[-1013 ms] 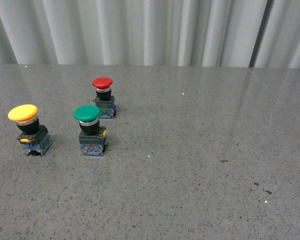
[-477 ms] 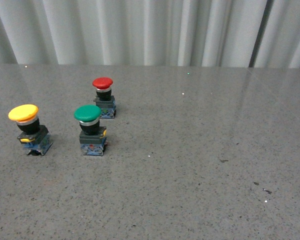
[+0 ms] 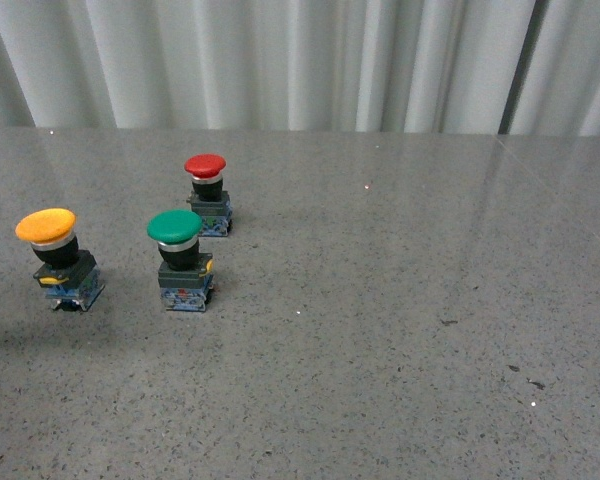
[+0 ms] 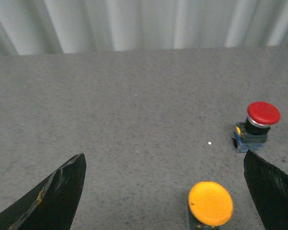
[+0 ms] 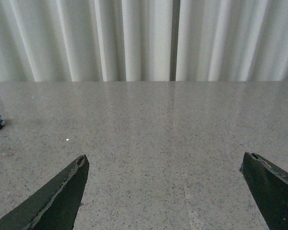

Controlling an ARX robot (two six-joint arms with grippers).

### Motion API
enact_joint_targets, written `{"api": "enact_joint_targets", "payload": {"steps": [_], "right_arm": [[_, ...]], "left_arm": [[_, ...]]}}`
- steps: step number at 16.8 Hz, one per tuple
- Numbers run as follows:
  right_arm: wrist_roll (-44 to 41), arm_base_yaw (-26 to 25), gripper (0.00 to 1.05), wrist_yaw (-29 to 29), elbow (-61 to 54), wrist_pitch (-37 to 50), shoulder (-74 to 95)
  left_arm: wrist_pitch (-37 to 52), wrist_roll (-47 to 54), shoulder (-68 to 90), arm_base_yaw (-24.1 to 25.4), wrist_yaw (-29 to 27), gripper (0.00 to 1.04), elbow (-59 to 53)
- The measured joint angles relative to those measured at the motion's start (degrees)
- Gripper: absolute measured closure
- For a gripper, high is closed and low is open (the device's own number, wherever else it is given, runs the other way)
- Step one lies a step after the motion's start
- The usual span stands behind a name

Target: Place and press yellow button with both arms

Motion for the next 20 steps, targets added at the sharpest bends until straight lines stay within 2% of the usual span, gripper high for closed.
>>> {"api": "enact_joint_targets", "payload": {"steps": [11,15,16,17,18,20], "right_arm": [[0.0,0.0,0.06,0.0,0.0,0.0,0.0],[0.0,0.0,0.06,0.0,0.0,0.0,0.0],[0.0,0.0,0.06,0.0,0.0,0.0,0.0],[0.0,0.0,0.06,0.0,0.0,0.02,0.0],[0.0,0.0,0.06,0.0,0.0,0.0,0.0],[0.0,0.0,0.06,0.0,0.0,0.0,0.0]], "left_arm": [[-3.5,-2.51,9.75,-3.1,3.67,0.07,3.56],[-0.94,-2.95,16.96,-3.39,5.53,0.07,4.09],[-0.09,-2.49,18.69,-3.41,4.44,0.07,4.22],[0.85,-1.57,19.93,-3.37,3.61,0.21,4.26],[1.09,-1.01,20.15,-3.3,3.58,0.45,4.26],[0.7,-0.83,19.87,-3.3,3.56,0.63,4.24]]}}
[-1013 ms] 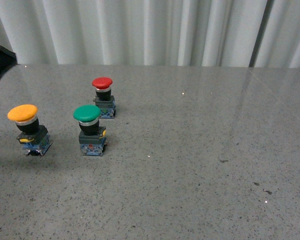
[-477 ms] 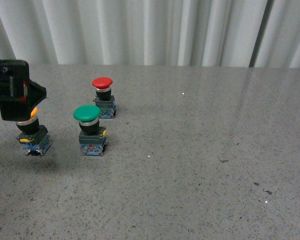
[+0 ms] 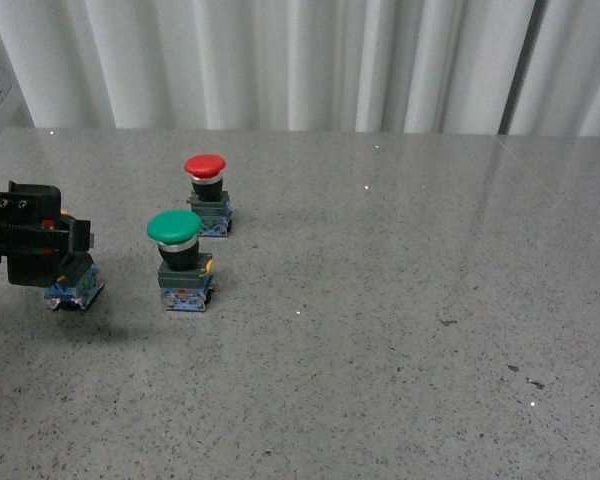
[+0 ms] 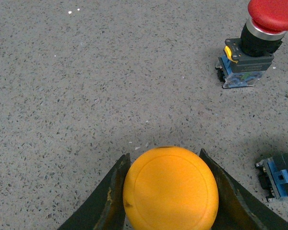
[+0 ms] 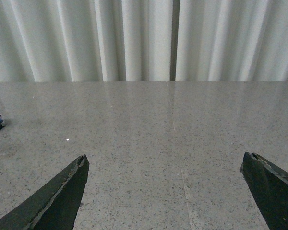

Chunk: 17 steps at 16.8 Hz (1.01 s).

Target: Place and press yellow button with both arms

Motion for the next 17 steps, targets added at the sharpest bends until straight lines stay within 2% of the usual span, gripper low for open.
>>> {"api": "enact_joint_targets", "payload": {"steps": [1,4,9,12,14,17], "right_arm": [[0.0,0.0,0.06,0.0,0.0,0.0,0.0],[0.0,0.0,0.06,0.0,0.0,0.0,0.0],[0.0,0.0,0.06,0.0,0.0,0.02,0.0],[0.0,0.0,0.06,0.0,0.0,0.02,0.0],[0.0,0.0,0.06,0.0,0.0,0.0,0.0],[0.0,0.0,0.06,0.0,0.0,0.0,0.0]], "left_arm": [[-0.87,0.31,-0.94,0.0,-0.37,0.69,-0.04],[-2.86,0.9,-6.4,-0.74,-1.27,0.71,-0.13],[-5.88,-0.66,-15.54,-10.71,-4.22,0.71,7.78],[-5.27,-3.45,-10.19,-17.94,-7.37,0.71,13.42],[-4.46,-11.41,4.26,-26.12,-13.07,0.71,18.56],[-3.8,-15.41,10.32,-28.09,-15.02,0.71,20.68]]}}
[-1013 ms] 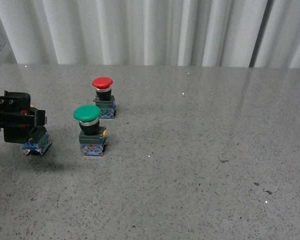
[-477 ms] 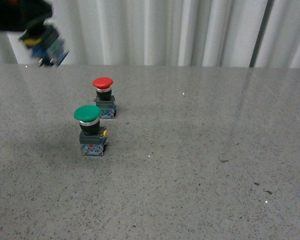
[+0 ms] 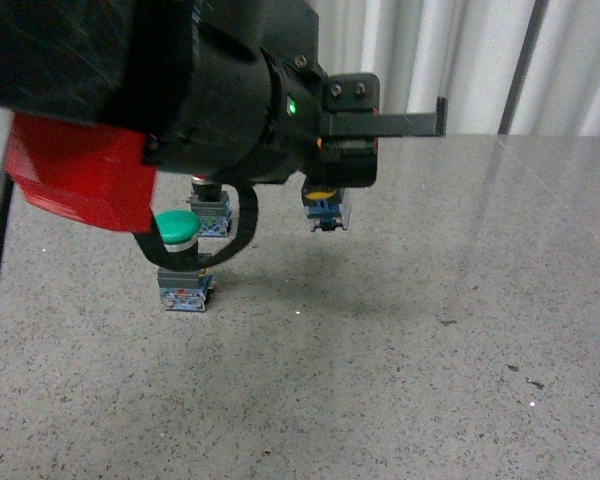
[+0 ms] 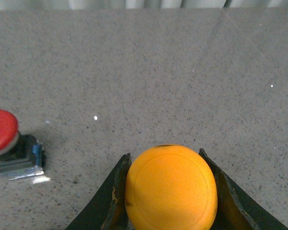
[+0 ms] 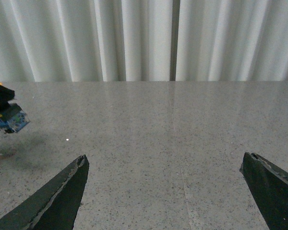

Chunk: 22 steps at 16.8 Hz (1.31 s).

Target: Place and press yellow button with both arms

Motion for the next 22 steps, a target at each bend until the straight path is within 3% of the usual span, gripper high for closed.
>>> {"api": "enact_joint_targets", "payload": {"steps": [8,15,16,17,18,19,22], "right_arm": [[0.0,0.0,0.06,0.0,0.0,0.0,0.0],[0.0,0.0,0.06,0.0,0.0,0.0,0.0],[0.0,0.0,0.06,0.0,0.0,0.0,0.0],[0.0,0.0,0.06,0.0,0.0,0.0,0.0],[0.0,0.0,0.06,0.0,0.0,0.0,0.0],[0.0,0.0,0.06,0.0,0.0,0.02,0.0],[0.0,0.0,0.06,0.0,0.0,0.0,0.0]], "left_arm": [[-1.22,-4.68,5.75,-3.91,-2.49,0.71,1.6],[-1.55,-4.79,7.19,-4.24,-4.87,0.71,1.73],[-1.62,-4.79,7.19,-4.24,-5.01,0.62,1.73],[-1.57,-4.9,7.19,-4.17,-5.03,0.22,1.73],[-1.01,-4.92,7.06,-3.98,-5.01,0.11,1.66],[0.24,-4.76,6.03,-3.48,-5.09,0.05,1.18],[5.31,-2.21,-2.91,-0.17,-5.7,0.07,-2.49]]}}
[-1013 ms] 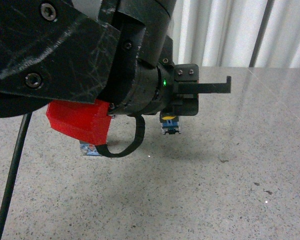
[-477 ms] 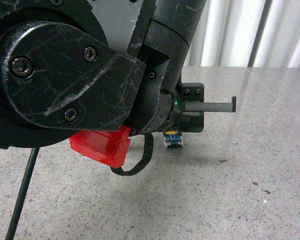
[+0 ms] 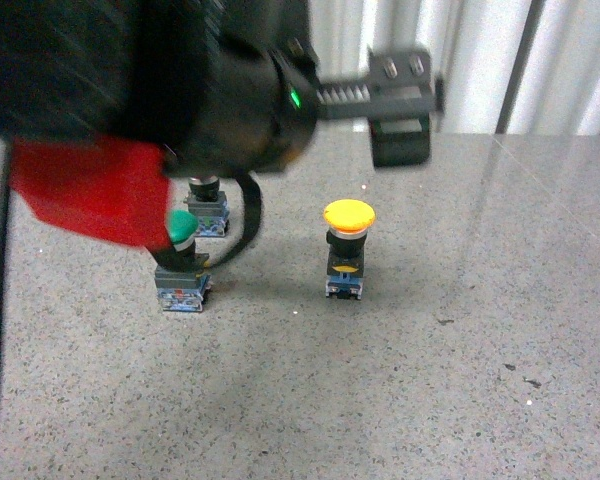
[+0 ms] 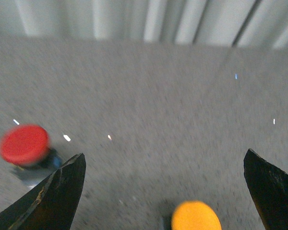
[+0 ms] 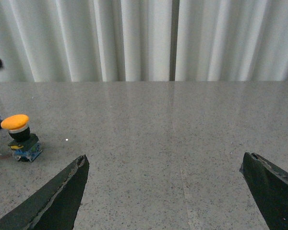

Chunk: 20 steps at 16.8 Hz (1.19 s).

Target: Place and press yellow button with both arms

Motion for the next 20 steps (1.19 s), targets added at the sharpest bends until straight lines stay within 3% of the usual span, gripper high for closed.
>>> {"api": "enact_joint_targets", "payload": {"steps": [5,7,9,10,13,14,15,20], "right_arm": [[0.0,0.0,0.06,0.0,0.0,0.02,0.0],[0.0,0.0,0.06,0.0,0.0,0.0,0.0],[0.0,0.0,0.06,0.0,0.0,0.0,0.0],[0.0,0.0,0.06,0.0,0.0,0.04,0.0],[0.0,0.0,0.06,0.0,0.0,0.0,0.0],[0.0,0.0,0.06,0.0,0.0,0.04,0.0],[0.0,0.0,0.06,0.0,0.0,0.02,0.0],[0.0,0.0,0.06,-0.02,0.0,0.0,0.0]], "left_arm": [[6.23,13.75,-27.12,9.7,-1.27,0.07,-15.04],[-0.04,18.69,-43.23,14.08,-0.7,0.1,-23.3],[-9.16,16.92,-60.15,22.25,5.95,0.33,-34.16],[-9.46,16.26,-66.69,25.73,8.33,0.46,-40.33],[-7.87,15.87,-72.41,28.2,12.48,0.8,-45.22],[-8.26,15.89,-74.05,32.61,16.98,0.93,-47.28],[-8.31,15.5,-75.21,34.47,17.29,1.04,-48.48],[-9.68,15.52,-80.83,33.92,18.21,1.03,-52.41]]}}
